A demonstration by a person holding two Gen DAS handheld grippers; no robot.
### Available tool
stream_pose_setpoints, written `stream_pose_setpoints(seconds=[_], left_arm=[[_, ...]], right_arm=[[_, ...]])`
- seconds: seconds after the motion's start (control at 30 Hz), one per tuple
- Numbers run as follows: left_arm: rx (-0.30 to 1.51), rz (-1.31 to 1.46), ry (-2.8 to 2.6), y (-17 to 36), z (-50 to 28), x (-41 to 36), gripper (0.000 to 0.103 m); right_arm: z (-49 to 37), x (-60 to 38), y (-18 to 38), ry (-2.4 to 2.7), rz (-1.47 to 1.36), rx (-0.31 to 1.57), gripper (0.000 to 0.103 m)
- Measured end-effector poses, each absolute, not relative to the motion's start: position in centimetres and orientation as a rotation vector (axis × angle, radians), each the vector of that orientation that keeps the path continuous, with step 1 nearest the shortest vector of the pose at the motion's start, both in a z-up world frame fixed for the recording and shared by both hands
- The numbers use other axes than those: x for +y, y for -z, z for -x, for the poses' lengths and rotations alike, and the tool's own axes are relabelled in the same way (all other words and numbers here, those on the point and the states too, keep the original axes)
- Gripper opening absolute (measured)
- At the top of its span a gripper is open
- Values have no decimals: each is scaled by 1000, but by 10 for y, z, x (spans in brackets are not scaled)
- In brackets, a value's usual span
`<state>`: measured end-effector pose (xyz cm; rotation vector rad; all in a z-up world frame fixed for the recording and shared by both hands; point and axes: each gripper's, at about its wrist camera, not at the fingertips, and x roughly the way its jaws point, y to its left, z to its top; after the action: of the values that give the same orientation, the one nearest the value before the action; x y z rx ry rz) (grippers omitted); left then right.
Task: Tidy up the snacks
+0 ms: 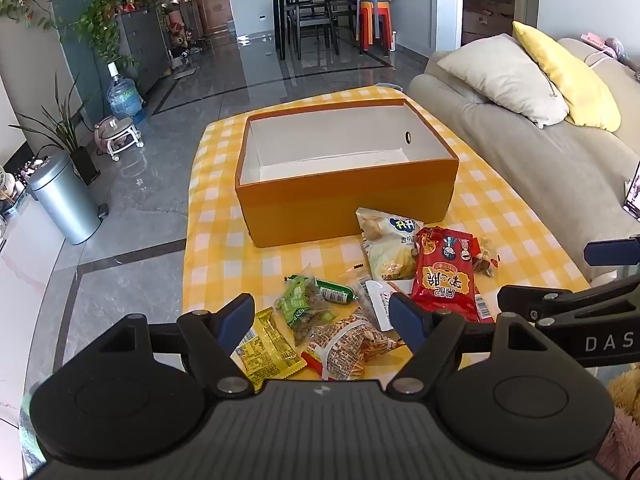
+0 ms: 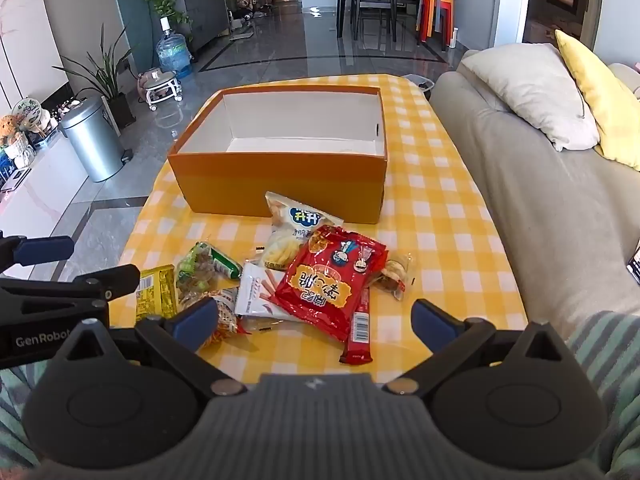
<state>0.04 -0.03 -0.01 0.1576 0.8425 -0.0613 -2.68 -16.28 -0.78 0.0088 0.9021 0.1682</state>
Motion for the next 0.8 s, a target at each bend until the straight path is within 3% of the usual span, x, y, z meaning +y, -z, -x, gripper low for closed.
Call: stream_pose_setpoints(seconds=[0.8], left_arm=[[834, -130, 59, 1, 1, 5, 88]], right_arm=[[24, -160, 14, -179, -1, 926, 99]])
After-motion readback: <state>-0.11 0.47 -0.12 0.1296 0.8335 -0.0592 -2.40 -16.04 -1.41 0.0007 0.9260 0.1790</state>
